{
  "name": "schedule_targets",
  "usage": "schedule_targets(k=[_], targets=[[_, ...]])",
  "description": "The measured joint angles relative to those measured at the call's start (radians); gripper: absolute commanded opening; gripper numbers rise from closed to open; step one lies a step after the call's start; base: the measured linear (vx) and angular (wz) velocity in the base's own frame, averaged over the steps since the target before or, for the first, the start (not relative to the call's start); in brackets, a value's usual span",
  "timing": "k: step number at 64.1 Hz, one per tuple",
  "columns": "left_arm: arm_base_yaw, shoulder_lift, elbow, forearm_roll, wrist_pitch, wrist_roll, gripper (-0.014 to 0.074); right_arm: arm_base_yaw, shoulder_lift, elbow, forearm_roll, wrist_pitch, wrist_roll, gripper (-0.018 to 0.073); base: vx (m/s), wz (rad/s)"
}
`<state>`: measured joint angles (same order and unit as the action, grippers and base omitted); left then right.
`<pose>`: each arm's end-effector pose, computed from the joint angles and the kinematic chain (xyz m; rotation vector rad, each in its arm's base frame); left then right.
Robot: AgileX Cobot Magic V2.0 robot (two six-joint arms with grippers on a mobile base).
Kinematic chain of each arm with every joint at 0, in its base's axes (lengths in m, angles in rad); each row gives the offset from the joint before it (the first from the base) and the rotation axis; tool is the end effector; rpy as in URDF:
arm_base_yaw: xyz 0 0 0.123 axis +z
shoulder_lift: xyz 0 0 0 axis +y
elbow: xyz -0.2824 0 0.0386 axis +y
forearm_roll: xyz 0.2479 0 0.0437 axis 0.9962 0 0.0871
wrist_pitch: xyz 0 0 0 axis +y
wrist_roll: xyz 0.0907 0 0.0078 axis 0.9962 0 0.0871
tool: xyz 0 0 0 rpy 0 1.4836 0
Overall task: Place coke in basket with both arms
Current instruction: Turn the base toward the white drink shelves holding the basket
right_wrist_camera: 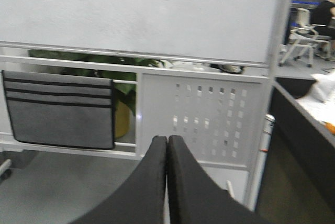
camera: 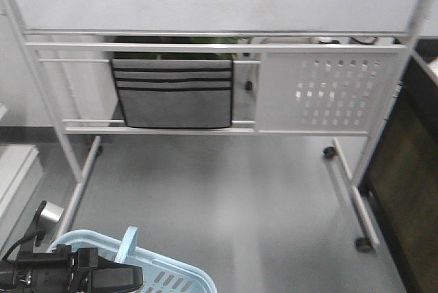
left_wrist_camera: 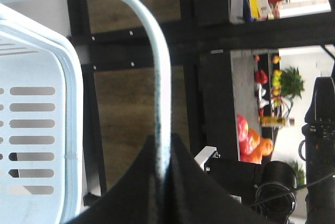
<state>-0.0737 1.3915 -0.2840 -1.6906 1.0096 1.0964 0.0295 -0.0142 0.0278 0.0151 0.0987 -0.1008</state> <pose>0.1645 -0.0889 0.1691 -0.2522 2.4242 -1.5516 0.0565 0.0018 0.1955 -0.0931 1.5933 -0.0426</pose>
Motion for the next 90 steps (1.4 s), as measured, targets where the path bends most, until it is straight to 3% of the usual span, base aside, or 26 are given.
schedule_targets(k=[90], targets=[[0.0, 0.0, 0.0, -0.001, 0.0, 0.0, -0.0007, 0.0, 0.0, 0.0, 0.0, 0.0, 0.0, -0.001, 0.14, 0.47]])
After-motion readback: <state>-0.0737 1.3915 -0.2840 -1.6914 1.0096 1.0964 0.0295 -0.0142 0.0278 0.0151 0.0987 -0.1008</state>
